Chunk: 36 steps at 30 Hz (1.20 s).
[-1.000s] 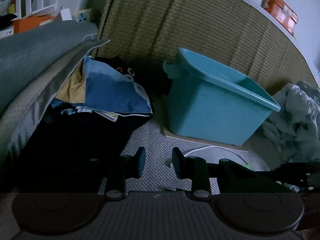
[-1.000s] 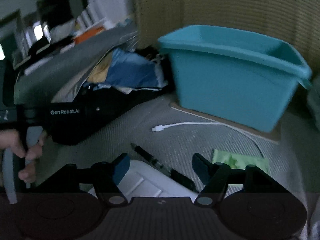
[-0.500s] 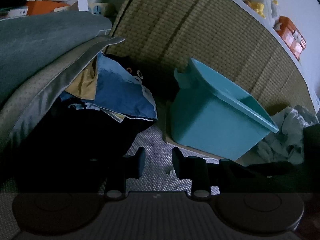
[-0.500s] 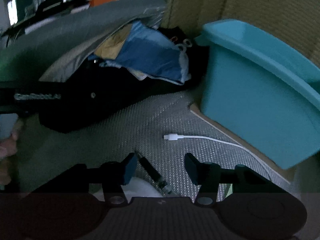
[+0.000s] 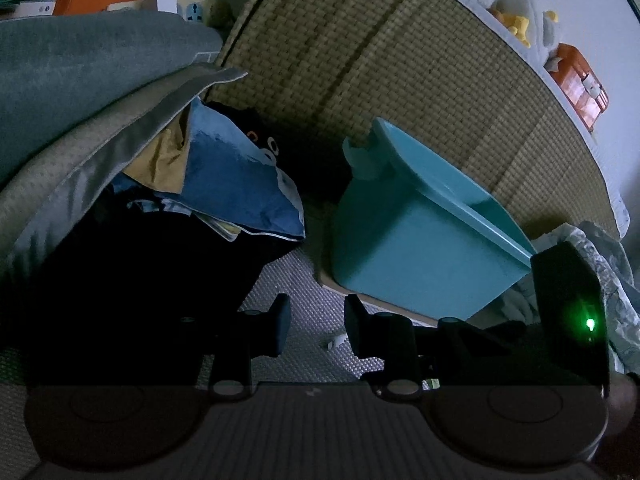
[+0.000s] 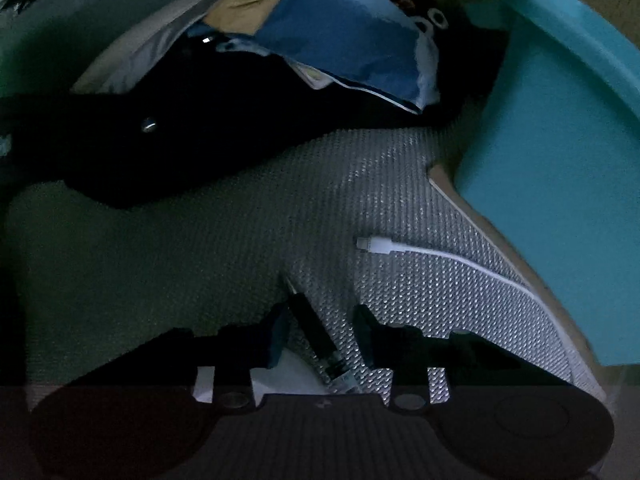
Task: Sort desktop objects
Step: 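Lower the right gripper onto the black pen and close it, then lift the black pen with the right gripper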
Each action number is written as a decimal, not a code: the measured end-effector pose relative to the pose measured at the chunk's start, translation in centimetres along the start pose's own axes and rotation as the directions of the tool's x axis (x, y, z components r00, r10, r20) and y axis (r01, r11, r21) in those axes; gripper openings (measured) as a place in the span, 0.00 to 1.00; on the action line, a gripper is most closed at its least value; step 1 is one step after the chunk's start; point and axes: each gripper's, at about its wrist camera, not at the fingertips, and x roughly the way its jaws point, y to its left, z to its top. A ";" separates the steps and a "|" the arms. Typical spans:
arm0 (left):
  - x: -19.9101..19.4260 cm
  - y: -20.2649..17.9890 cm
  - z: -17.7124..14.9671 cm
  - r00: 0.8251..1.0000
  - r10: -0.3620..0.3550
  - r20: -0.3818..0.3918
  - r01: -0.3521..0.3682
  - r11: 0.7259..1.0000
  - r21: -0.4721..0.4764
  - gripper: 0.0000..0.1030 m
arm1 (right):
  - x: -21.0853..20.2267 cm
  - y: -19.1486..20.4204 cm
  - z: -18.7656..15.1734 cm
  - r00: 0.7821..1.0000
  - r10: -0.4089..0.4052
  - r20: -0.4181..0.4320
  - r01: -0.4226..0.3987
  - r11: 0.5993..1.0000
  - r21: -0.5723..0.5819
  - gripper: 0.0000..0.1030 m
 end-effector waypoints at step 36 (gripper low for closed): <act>0.8 -1.2 -0.8 0.999 -0.023 -0.047 0.025 0.999 0.046 0.32 | -3.5 -4.1 -7.0 0.990 -0.141 0.022 0.137 0.980 0.147 0.17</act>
